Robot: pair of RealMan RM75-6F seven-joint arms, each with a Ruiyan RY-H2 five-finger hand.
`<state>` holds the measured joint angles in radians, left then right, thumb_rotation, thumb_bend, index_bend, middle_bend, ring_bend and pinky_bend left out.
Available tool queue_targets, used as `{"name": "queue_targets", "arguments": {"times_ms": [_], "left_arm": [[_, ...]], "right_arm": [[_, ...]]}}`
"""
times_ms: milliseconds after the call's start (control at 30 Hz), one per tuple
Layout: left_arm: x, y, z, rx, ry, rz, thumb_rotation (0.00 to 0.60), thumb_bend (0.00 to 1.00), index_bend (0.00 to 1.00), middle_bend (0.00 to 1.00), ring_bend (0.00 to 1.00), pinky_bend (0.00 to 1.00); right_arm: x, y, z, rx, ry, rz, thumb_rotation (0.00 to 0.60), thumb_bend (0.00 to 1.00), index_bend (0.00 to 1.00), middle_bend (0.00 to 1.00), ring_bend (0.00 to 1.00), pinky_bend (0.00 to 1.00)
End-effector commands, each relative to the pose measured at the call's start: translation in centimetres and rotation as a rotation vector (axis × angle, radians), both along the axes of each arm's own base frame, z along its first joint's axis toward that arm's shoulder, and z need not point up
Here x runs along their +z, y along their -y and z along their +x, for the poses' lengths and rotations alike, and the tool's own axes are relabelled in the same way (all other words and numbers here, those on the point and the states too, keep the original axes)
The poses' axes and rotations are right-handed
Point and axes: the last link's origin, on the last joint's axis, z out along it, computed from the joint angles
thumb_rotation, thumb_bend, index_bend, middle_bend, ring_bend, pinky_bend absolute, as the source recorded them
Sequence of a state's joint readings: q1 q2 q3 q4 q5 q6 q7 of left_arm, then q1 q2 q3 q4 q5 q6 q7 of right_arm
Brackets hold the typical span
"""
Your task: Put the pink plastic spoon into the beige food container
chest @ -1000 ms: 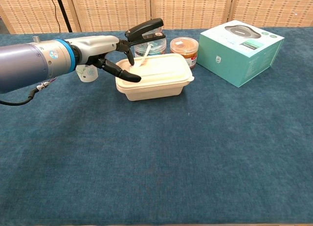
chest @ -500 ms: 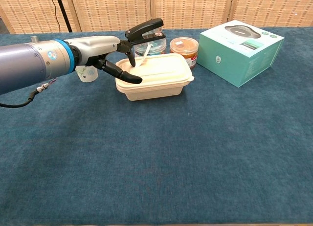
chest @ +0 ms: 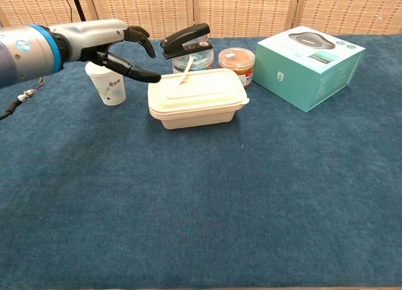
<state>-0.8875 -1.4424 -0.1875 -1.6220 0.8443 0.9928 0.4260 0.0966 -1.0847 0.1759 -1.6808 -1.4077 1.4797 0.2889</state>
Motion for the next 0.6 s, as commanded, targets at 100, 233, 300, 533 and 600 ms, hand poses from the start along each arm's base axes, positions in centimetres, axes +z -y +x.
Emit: {"name": "queue_targets", "arguments": {"times_ms": [100,233,300,533,600], "left_arm": [[4.2,2.0,-3.0,0.001,-0.009,0.101,0.238,0.00,0.00,0.00,0.00,0.00],[7.6,4.0,-5.8,0.024,0.013,0.180,0.343,0.00,0.00,0.00,0.00,0.00],[9.6,5.3,-7.6,0.031,0.024,0.232,0.429,0.00,0.00,0.00,0.00,0.00],[13.8,10.1,-14.4,0.134,0.054,0.350,0.600,0.00,0.00,0.00,0.00,0.00],[14.1,11.4,-15.9,0.173,0.071,0.359,0.600,0.00,0.00,0.00,0.00,0.00]], "right_arm": [[-0.1,-0.1,0.3,0.017,-0.016,0.002,0.600,0.00,0.02,0.00,0.00,0.00],[-0.3,-0.2,0.7,0.037,-0.042,0.003,0.600,0.00,0.01,0.00,0.00,0.00],[-0.5,-0.3,0.8,0.048,-0.060,0.003,0.600,0.00,0.00,0.00,0.00,0.00],[-0.9,-0.8,1.0,0.067,-0.096,0.009,0.600,0.00,0.00,0.00,0.00,0.00],[-1.0,-0.9,1.0,0.071,-0.099,0.009,0.600,0.00,0.00,0.00,0.00,0.00]]}}
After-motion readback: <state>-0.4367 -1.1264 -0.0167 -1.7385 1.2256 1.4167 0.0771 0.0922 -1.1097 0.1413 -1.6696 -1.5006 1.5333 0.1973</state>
